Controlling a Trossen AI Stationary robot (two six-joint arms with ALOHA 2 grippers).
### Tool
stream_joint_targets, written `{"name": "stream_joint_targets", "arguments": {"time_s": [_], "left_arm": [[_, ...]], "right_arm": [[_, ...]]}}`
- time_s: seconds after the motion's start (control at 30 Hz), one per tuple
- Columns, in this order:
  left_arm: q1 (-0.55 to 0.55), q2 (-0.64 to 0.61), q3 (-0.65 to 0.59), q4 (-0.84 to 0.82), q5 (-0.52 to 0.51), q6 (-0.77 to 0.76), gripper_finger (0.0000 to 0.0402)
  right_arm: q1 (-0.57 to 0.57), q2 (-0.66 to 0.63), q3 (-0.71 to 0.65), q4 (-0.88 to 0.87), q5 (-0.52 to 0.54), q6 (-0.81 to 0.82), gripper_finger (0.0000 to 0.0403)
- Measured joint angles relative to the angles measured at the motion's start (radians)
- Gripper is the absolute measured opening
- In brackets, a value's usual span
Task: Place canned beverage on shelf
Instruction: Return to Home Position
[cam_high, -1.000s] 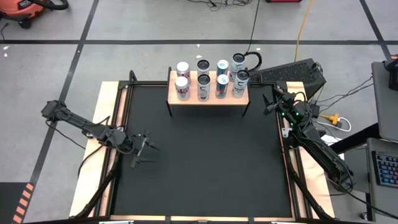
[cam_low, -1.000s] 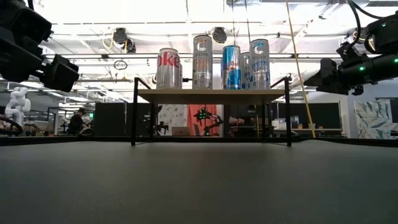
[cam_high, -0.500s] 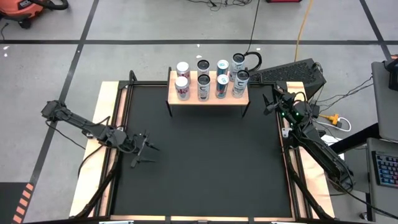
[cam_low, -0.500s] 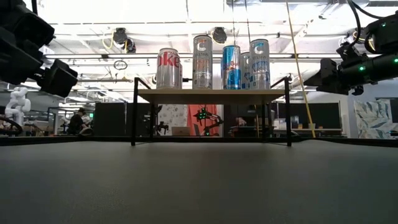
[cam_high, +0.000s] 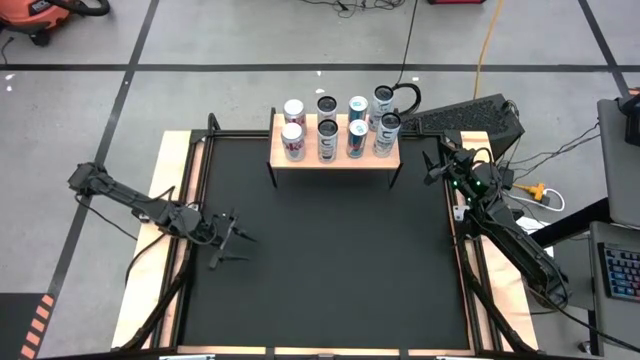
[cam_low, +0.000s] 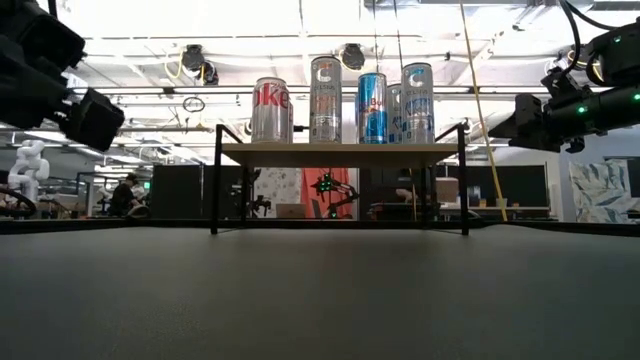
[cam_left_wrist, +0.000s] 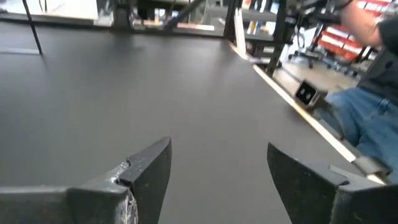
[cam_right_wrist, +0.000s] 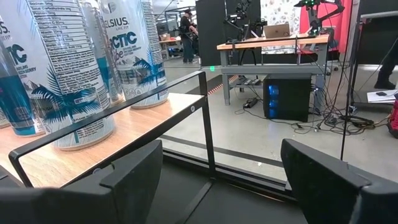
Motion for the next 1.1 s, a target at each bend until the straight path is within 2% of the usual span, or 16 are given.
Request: {"name": "stream_joint_targets", "arguments": {"time_s": [0.6, 0.93, 1.1], "left_arm": [[0.000, -0.283, -0.001, -0.011, 0.000, 0.000, 0.0267], [0.000, -0.400, -0.001, -0.011, 0.000, 0.000, 0.0267], [0.000, -0.415, -0.001, -0.009, 0.001, 0.000, 0.0267]], "right_arm": [[0.007, -0.050, 0.000, 0.000, 0.000, 0.000, 0.0310], [0.114, -0.121, 0.000, 0.002, 0.000, 0.000, 0.0310], [0.147, -0.121, 0.000, -0.006, 0.000, 0.000, 0.0310]]}}
